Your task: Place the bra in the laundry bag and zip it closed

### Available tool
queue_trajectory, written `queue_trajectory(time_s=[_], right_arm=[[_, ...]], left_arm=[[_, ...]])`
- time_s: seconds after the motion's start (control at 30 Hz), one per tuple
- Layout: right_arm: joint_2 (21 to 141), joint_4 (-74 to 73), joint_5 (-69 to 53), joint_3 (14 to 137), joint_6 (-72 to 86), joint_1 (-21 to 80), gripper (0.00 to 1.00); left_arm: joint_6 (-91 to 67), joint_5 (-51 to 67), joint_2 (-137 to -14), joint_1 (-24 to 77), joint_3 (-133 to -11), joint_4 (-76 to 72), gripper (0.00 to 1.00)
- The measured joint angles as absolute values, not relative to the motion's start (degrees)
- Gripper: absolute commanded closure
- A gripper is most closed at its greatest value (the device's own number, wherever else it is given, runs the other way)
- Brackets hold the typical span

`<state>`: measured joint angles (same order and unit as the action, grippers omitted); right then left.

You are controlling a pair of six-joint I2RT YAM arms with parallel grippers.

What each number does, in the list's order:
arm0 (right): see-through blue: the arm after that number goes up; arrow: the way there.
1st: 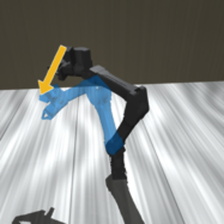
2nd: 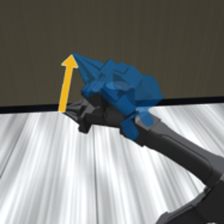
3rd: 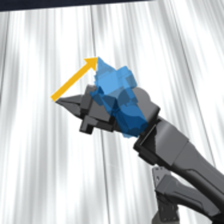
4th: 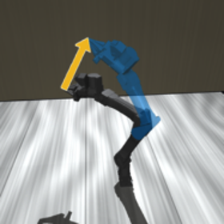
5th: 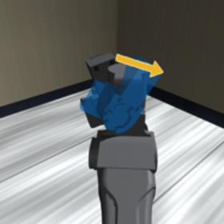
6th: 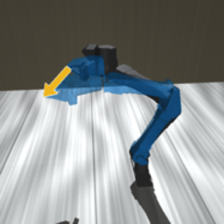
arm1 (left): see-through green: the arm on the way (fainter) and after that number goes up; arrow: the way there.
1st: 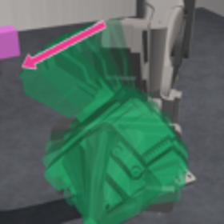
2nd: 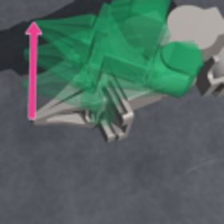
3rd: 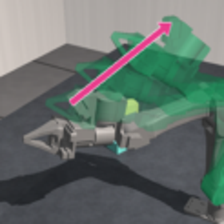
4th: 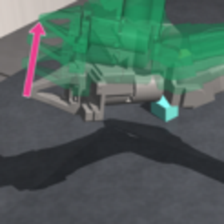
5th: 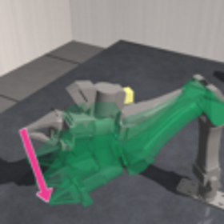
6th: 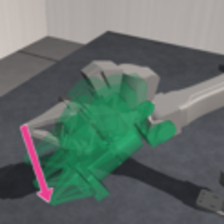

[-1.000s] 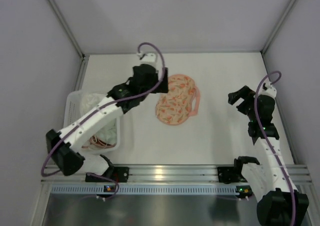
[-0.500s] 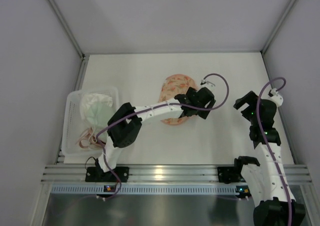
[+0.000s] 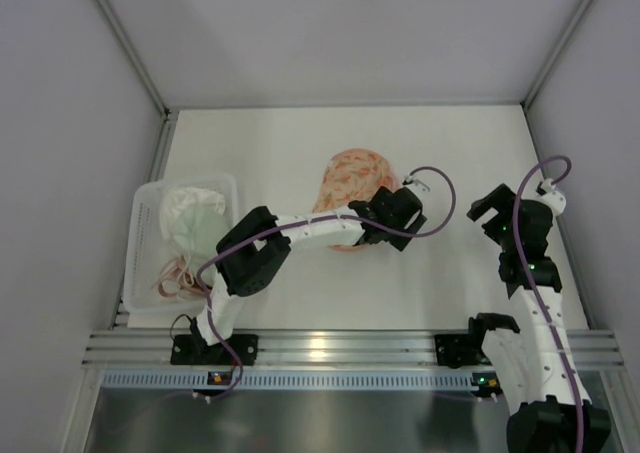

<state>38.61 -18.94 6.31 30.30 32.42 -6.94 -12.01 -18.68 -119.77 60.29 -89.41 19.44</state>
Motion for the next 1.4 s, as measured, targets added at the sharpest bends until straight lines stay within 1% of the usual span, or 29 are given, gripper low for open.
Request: queue_trajectory(time_s=[0.03, 0.07, 0.23, 0.27, 0.3, 0.33, 0.4, 0.67, 0.83, 0.87, 0.97, 1.0, 1.07, 1.17, 1.2, 1.23, 1.27, 1.3, 1.4], right_arm=[[38.59, -18.94, 6.31, 30.28, 32.47, -6.94, 0.01], [38.54, -18.94, 6.31, 30.26, 32.51, -6.94, 0.01], [37.91, -18.94, 6.42, 29.74, 32.64, -6.94, 0.01], [37.91, -18.98, 6.42, 29.63, 32.64, -6.94, 0.01], [37.93, -19.09, 6.42, 29.61, 32.64, -6.94, 0.01], [37.93, -19.11, 6.42, 29.61, 32.64, -6.94, 0.01], [37.93, -19.09, 6.42, 29.61, 32.64, -6.94, 0.0], [38.0, -19.11, 6.44, 29.61, 32.64, -6.94, 0.0], [38.0, -19.09, 6.44, 29.61, 32.64, -6.94, 0.01], [38.0, -19.09, 6.44, 29.61, 32.64, -6.94, 0.01], [38.0, -19.09, 6.44, 29.61, 32.64, -6.94, 0.01], [38.0, -19.11, 6.44, 29.61, 32.64, -6.94, 0.01], [37.98, -19.11, 6.44, 29.61, 32.64, -6.94, 0.01], [37.98, -19.09, 6.46, 29.61, 32.64, -6.94, 0.01], [37.98, -19.11, 6.46, 29.61, 32.64, -6.94, 0.01], [37.98, -19.11, 6.48, 29.61, 32.64, -6.94, 0.01], [37.98, -19.09, 6.48, 29.61, 32.64, -6.94, 0.0], [37.98, -19.11, 6.52, 29.61, 32.64, -6.94, 0.01], [37.98, -19.11, 6.63, 29.61, 32.64, -6.94, 0.01]], left_arm=[[-11.81, -18.59, -119.77, 60.29, -89.12, 18.37, 0.15], [-11.6, -18.41, -119.77, 60.29, -88.77, 17.41, 0.2], [-10.46, -17.56, -119.77, 60.29, -86.98, 14.33, 0.25], [-10.33, -17.54, -119.77, 60.29, -86.78, 13.91, 0.28], [-10.26, -17.61, -119.77, 60.29, -86.65, 13.47, 0.36], [-10.2, -17.65, -119.77, 60.29, -86.63, 13.23, 0.4], [-9.69, -17.78, -119.77, 60.29, -86.61, 12.69, 0.42], [-8.97, -17.82, -119.79, 59.88, -86.61, 11.92, 0.4], [-8.62, -17.56, -119.83, 59.66, -86.59, 11.9, 0.43], [-8.6, -17.34, -119.92, 59.61, -86.59, 11.79, 0.49], [-8.6, -16.67, -120.49, 59.59, -86.59, 11.38, 0.53], [-8.64, -16.38, -120.66, 59.61, -86.56, 11.35, 0.57], [-8.67, -16.05, -120.92, 59.61, -86.56, 11.29, 0.61], [-8.43, -15.86, -121.12, 59.61, -86.56, 11.07, 0.72], [-8.36, -15.88, -121.16, 59.61, -86.56, 11.07, 0.77], [-8.38, -15.92, -121.25, 59.61, -86.56, 11.07, 0.86], [-8.36, -15.92, -121.3, 59.61, -86.56, 11.05, 0.97], [-8.29, -15.99, -121.36, 59.61, -86.56, 11.07, 1.0], [-7.9, -16.47, -121.36, 59.59, -86.56, 10.98, 1.0]])
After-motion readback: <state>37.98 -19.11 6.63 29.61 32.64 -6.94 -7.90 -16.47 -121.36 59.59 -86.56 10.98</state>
